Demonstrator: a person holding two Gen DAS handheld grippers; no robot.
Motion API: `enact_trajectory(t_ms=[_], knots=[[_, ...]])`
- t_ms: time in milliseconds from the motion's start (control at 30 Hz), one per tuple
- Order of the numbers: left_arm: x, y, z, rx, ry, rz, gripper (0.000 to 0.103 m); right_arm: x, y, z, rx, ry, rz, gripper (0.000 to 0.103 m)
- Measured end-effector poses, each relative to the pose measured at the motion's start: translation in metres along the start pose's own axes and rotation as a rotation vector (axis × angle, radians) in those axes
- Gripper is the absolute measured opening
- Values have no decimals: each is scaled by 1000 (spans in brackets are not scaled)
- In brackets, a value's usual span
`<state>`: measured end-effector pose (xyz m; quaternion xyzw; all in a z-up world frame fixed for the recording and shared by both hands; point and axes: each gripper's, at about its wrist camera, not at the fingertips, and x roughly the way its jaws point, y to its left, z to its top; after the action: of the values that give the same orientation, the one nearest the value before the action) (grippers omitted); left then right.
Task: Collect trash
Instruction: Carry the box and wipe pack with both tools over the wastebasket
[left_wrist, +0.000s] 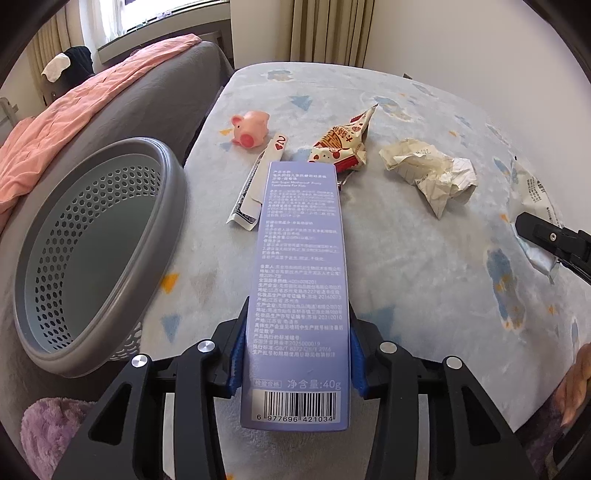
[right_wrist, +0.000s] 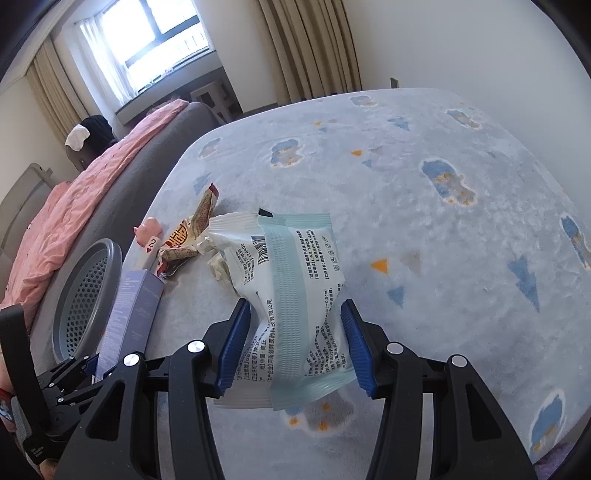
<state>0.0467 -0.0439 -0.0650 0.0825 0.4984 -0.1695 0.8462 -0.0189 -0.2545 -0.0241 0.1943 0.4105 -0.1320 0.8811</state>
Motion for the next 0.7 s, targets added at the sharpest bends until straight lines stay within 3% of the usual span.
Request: enact_trajectory(t_ms=[400, 700], knots=[[-56, 48, -13, -68, -120, 9, 43, -18, 48, -3, -81, -25, 4, 50], [-81, 128, -18, -182, -169, 87, 43, -18, 128, -5, -185, -24, 117, 50]])
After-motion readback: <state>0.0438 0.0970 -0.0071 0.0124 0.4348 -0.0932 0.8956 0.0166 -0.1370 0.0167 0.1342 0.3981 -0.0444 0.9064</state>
